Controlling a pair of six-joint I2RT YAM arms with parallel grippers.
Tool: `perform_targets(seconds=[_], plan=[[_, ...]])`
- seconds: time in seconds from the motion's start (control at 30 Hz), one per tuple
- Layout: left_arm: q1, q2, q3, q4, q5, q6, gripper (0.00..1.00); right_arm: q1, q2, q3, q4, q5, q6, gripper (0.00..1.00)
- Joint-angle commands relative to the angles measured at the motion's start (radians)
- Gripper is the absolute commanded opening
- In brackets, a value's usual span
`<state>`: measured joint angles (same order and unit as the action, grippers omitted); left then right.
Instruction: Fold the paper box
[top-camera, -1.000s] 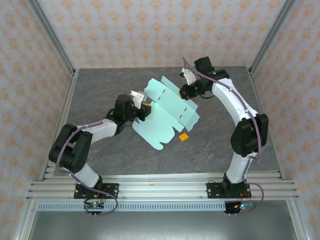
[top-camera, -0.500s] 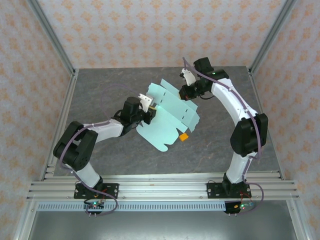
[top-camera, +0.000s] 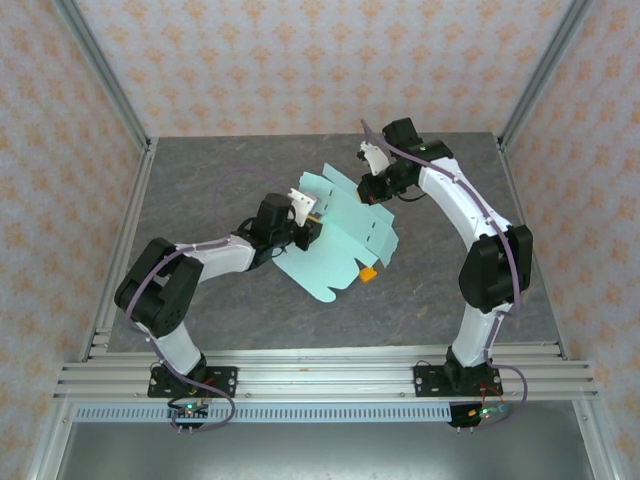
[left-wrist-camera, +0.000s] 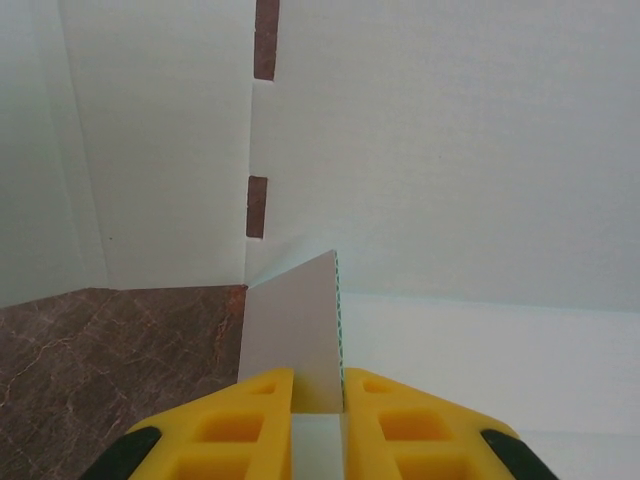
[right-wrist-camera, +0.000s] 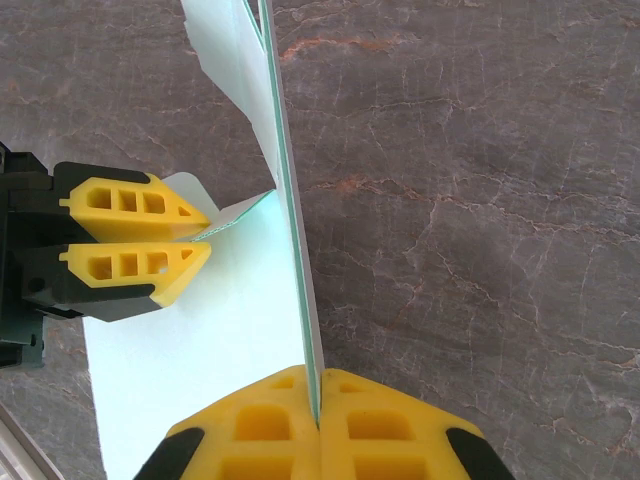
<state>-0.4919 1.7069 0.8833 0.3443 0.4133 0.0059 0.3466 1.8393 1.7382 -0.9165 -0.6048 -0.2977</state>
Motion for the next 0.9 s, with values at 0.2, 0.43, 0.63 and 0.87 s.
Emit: perform_targets(seconds=[0.2,0.43,0.63,0.87], plan=[[-0.023,-0.131,-0.024,-0.007,0.053,0.007,0.27,0.015,-0.029,-0.042,0.144,0.017,-0.127,0.00],[0.069,-0.260,-0.039,-0.070,0.101,-0.044,0.40,0.013,-0.084,-0.095,0.147,-0.006,-0.269,0.00],[0.122,-0.290,0.052,-0.193,0.178,-0.030,0.43,0.014,-0.124,-0.136,0.190,-0.097,-0.319,0.00],[0.149,-0.222,0.202,-0.308,0.351,0.050,0.44,0.016,-0.148,-0.159,0.177,-0.156,-0.384,0.00]])
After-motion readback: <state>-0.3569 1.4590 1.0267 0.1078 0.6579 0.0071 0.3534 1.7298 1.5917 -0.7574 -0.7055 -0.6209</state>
